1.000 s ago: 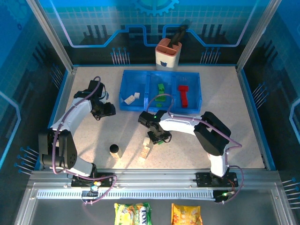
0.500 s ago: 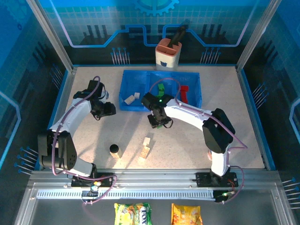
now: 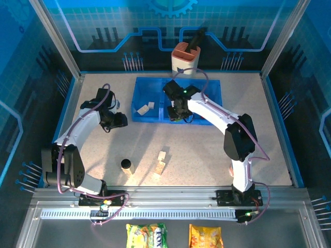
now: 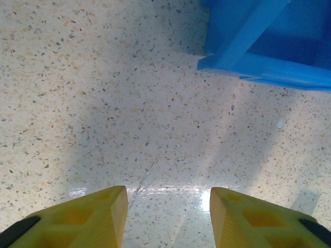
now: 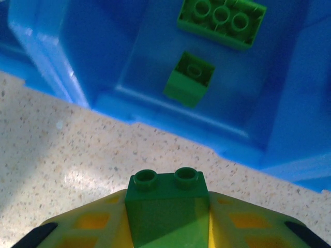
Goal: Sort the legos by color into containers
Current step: Place the lego in the container.
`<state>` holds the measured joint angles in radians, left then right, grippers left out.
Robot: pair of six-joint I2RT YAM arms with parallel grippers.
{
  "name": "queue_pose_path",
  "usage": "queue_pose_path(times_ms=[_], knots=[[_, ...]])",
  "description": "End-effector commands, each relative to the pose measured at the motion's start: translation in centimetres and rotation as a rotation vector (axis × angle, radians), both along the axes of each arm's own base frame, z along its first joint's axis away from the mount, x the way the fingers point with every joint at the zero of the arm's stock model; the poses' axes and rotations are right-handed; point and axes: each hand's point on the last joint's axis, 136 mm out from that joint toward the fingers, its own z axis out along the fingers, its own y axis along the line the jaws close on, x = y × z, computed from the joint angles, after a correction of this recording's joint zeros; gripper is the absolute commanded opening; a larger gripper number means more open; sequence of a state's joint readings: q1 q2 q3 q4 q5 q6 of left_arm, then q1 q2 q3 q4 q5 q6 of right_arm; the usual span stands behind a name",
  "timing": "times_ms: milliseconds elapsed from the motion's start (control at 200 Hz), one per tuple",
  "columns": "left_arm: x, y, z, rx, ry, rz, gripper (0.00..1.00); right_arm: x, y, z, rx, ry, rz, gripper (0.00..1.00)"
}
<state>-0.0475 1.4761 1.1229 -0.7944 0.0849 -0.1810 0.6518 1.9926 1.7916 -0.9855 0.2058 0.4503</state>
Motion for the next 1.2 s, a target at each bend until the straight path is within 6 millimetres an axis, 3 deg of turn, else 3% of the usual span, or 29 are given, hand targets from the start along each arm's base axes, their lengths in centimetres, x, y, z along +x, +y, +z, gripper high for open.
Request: queue_pose_path(times_ms=[0, 285, 530, 825, 990, 1020, 1196], knots=[[-0.1, -0.2, 0.6, -0.026, -0.027, -0.011, 0.47, 1.4, -0.7, -0.1, -0.014, 0.005, -0.008, 0.37], [-0.1, -0.2, 0.6, -0.030, -0.026, -0.011, 0.47, 5.2, -1.0, -1.0, -0.021, -0.021, -0.105, 0.38], [-0.1, -0.2, 0.6, -0.034, -0.026, -0.013, 0.47, 6.9, -0.3, -3.8, 0.005, 0.009, -0.181, 0.40], [-0.1, -0.5, 0.4, -0.046, -0.021, -0.016, 0.46, 7.8, -1.0, -6.8, 0.020, 0.042, -0.260, 0.40], [-0.1, -0.5, 0.4, -0.050, -0.020, -0.017, 0.46, 8.0, -1.1, -6.9, 0.024, 0.045, -0.268, 0.41], [-0.1, -0.5, 0.3, -0.050, -0.019, -0.017, 0.46, 7.9, -1.2, -8.3, 0.009, 0.066, -0.268, 0.41], [-0.1, -0.6, 0.4, -0.052, -0.020, -0.019, 0.46, 7.9, -1.2, -8.6, 0.006, 0.071, -0.269, 0.42]])
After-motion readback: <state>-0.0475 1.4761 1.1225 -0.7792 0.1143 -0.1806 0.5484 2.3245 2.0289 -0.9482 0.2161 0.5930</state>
